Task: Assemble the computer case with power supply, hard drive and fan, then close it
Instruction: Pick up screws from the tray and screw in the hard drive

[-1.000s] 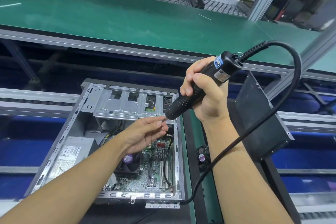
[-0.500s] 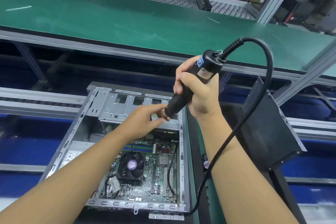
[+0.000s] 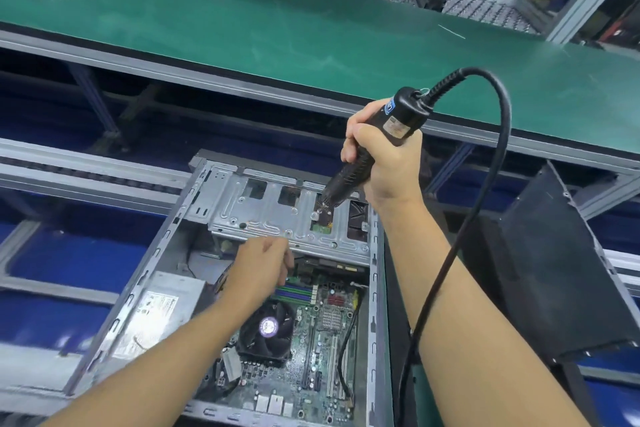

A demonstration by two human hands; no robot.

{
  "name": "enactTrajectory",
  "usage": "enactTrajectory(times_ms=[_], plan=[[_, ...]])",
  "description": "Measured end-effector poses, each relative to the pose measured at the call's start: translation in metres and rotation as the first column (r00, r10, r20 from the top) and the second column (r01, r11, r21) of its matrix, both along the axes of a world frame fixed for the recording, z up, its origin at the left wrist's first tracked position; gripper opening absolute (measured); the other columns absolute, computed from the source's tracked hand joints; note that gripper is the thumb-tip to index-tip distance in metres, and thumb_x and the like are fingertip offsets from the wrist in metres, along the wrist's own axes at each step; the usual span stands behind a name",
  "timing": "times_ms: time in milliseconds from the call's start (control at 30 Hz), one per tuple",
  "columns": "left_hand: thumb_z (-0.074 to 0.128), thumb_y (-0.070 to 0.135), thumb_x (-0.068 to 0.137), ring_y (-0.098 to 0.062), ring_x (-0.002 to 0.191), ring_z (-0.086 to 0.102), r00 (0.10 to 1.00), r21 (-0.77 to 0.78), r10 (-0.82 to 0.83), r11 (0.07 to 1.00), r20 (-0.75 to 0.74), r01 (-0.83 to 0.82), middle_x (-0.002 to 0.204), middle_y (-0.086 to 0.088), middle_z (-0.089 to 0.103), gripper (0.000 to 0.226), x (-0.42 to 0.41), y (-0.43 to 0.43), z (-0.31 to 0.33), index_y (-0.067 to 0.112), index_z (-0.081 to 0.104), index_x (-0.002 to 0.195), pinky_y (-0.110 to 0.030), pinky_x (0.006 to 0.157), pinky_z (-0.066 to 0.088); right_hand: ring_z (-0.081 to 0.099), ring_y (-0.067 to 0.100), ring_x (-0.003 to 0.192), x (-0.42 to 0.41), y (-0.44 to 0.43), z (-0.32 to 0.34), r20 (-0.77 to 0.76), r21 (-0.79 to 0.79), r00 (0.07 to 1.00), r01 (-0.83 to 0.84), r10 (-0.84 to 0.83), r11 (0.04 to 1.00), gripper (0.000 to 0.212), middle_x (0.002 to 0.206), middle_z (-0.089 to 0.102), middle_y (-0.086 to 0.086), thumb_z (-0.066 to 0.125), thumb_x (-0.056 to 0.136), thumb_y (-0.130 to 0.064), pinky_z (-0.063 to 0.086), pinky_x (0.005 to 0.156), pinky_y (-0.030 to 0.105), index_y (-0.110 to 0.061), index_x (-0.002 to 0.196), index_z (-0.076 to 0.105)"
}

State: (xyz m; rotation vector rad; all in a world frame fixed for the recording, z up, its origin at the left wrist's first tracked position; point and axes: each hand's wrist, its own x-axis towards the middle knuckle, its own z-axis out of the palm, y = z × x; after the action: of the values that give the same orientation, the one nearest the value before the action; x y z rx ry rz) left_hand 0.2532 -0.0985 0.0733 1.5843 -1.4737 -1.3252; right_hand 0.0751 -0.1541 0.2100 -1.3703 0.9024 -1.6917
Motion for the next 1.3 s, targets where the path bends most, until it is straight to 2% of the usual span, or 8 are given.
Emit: enactTrajectory(times_ms=[100,233,433,500,633,733,1133,1300], plan=[[0.045,0.064,0.088,-0.011,0.052,0.062,0.995,0.18,-0.073,0.982,0.063,0.061,0.064,-0.002,0.071,0.05,-0.003,0.009,-0.011,0.022,0.07,0.077,-0.028,0.056,0.048,0.054,0.021,0.051,0.003,-0.009,-0.006,-0.002,0.008,1.0,-0.015,0.015,1.0,0.027,0.068,0.063,-0.001,0.062,0.079,-0.004,0.048,0.062,0.033,-0.03,0.075,0.068],[0.072,0.069,0.065,-0.023,0.1,0.069,0.887,0.621,0.243,0.781,-0.392,0.061,0.122,-0.007,0.065,0.087,-0.008,-0.003,-0.02,0.021,0.049,0.133,-0.04,0.068,0.06,0.054,0.021,0.051,0.006,-0.017,-0.014,-0.024,0.038,1.0,-0.011,0.012,0.999,0.024,0.067,0.063,0.002,0.062,0.079,-0.005,0.049,0.063,0.034,-0.028,0.075,0.068],[0.096,0.051,0.04,-0.026,0.12,0.055,0.715,0.637,0.377,0.761,-0.589,0.124,0.155,-0.014,0.027,0.139,-0.016,-0.016,-0.024,0.014,0.025,0.154,-0.047,0.099,0.053,0.053,0.021,0.05,0.004,-0.022,-0.022,-0.036,0.055,0.999,0.003,-0.001,0.998,0.027,0.064,0.061,0.0,0.062,0.079,-0.005,0.048,0.063,0.033,-0.031,0.073,0.068],[0.095,0.035,0.048,-0.029,0.131,0.046,0.668,0.638,0.417,0.762,-0.617,0.113,0.146,-0.01,0.035,0.121,-0.022,-0.02,-0.024,0.0,0.033,0.146,-0.042,0.098,0.054,0.053,0.021,0.049,0.004,-0.023,-0.022,-0.029,0.054,1.0,-0.001,0.002,0.999,0.028,0.064,0.061,-0.001,0.061,0.079,-0.005,0.047,0.06,0.03,-0.031,0.073,0.068],[0.086,0.017,0.058,-0.023,0.104,0.061,0.654,0.648,0.46,0.759,-0.601,0.061,0.126,-0.015,0.059,0.071,-0.03,-0.022,-0.031,-0.007,0.056,0.118,-0.033,0.082,0.059,0.052,0.021,0.049,0.003,-0.025,-0.024,-0.022,0.058,1.0,0.0,0.001,0.998,0.029,0.066,0.061,0.0,0.06,0.079,-0.003,0.047,0.059,0.029,-0.031,0.074,0.067],[0.083,0.011,0.071,-0.026,0.116,0.062,0.654,0.645,0.469,0.763,-0.593,0.038,0.127,-0.022,0.06,0.059,-0.033,-0.023,-0.04,-0.009,0.055,0.119,-0.038,0.097,0.054,0.052,0.021,0.049,0.003,-0.027,-0.027,-0.019,0.058,1.0,-0.007,0.008,0.998,0.028,0.068,0.061,0.0,0.06,0.079,-0.003,0.048,0.059,0.028,-0.03,0.075,0.067],[0.082,0.012,0.077,-0.032,0.132,0.049,0.651,0.633,0.466,0.774,-0.6,0.03,0.137,-0.022,0.054,0.066,-0.035,-0.026,-0.051,-0.01,0.049,0.129,-0.046,0.11,0.043,0.052,0.022,0.051,0.003,-0.028,-0.03,-0.023,0.077,1.0,-0.008,0.01,0.997,0.026,0.067,0.061,0.001,0.061,0.078,-0.006,0.048,0.06,0.03,-0.031,0.074,0.068],[0.082,0.011,0.078,-0.033,0.133,0.047,0.645,0.621,0.455,0.783,-0.614,0.039,0.138,-0.023,0.054,0.07,-0.035,-0.026,-0.05,-0.011,0.045,0.134,-0.047,0.111,0.042,0.051,0.026,0.052,0.018,-0.027,-0.025,-0.159,0.109,0.982,-0.089,0.105,0.99,0.01,0.065,0.056,0.02,0.062,0.077,-0.001,0.047,0.06,0.034,-0.012,0.078,0.063]])
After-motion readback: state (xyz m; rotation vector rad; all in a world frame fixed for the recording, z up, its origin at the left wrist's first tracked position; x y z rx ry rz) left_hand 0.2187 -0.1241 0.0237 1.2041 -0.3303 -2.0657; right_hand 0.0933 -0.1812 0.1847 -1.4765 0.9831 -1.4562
